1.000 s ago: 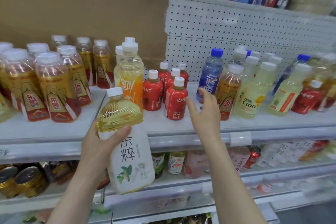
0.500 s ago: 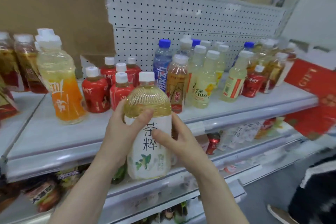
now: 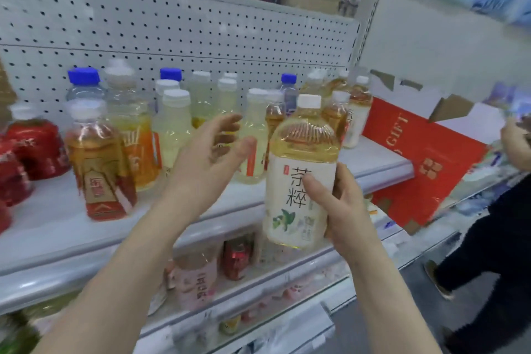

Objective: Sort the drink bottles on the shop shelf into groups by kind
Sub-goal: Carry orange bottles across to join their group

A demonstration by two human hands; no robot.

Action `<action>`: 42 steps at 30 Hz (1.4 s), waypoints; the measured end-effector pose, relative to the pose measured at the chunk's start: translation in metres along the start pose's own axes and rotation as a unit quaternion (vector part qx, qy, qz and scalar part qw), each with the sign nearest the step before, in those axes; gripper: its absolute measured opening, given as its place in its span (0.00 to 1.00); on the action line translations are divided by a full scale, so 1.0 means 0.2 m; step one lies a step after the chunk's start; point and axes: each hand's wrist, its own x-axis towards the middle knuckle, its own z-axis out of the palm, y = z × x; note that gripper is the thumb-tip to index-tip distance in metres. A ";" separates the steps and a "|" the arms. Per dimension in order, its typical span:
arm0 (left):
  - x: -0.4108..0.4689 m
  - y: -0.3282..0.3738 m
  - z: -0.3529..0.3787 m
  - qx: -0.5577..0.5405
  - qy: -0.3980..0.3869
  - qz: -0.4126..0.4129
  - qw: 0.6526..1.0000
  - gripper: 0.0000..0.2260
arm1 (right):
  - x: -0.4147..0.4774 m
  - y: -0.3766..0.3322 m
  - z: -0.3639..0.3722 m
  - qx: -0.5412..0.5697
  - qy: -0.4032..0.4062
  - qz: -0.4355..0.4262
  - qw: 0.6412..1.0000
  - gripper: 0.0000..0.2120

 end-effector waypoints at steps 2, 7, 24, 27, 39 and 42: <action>0.10 0.00 0.11 0.039 0.017 0.030 0.999 0.20 | 0.11 -0.02 -0.15 0.001 0.054 -0.020 0.998 0.38; 0.33 0.00 0.40 0.130 -0.011 0.101 0.986 0.22 | 0.40 -0.02 -0.43 -0.038 0.178 -0.058 0.982 0.34; 0.89 -0.16 1.23 0.243 -0.017 0.082 0.967 0.39 | 1.32 0.36 -1.18 -0.147 0.244 -0.064 0.956 0.36; 0.94 -0.17 1.35 0.257 0.025 0.060 0.964 0.41 | 1.45 0.43 -1.25 -0.154 0.190 -0.068 0.967 0.37; 0.90 -0.24 1.52 0.342 0.128 0.045 0.930 0.44 | 1.46 0.32 -1.01 -0.359 0.127 -0.345 0.858 0.23; 0.89 -0.24 1.52 0.346 0.126 0.041 0.929 0.45 | 1.60 0.32 -0.84 -0.443 -0.001 -0.339 0.830 0.15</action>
